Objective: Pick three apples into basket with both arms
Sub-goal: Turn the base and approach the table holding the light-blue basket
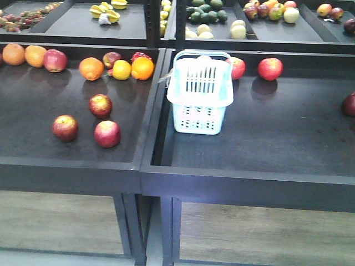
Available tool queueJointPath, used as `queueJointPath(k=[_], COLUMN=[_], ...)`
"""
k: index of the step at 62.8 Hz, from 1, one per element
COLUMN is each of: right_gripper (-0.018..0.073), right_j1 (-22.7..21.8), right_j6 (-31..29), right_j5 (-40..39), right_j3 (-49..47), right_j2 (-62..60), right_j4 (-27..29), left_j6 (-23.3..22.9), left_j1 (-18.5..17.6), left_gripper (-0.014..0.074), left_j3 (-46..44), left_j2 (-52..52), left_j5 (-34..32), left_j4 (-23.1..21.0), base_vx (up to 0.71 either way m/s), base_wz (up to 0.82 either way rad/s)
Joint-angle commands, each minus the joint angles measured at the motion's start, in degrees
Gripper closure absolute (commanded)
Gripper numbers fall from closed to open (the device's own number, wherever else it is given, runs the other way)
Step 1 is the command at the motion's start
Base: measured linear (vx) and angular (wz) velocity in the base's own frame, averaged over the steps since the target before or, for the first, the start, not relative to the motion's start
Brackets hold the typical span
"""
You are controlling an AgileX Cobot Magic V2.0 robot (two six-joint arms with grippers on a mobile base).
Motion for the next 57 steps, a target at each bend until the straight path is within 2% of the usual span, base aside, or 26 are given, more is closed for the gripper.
queueJointPath(k=[1, 57], right_gripper=[0.0564, 0.0564], right_j1=[-0.45, -0.45], right_j6=[-0.30, -0.30], right_j5=[-3.98, -3.98], right_j3=[0.78, 0.78], right_j2=[-0.61, -0.61], right_j4=[-0.35, -0.35], left_j6=[-0.43, -0.43], left_j1=[0.15, 0.15], left_gripper=[0.0603, 0.0603], left_j3=[1.33, 1.33], left_j2=[-0.83, -0.83], left_j5=[-4.35, -4.35], left_j4=[-0.35, -0.35], base_vx=[0.06, 0.09], base_wz=[-0.18, -0.10])
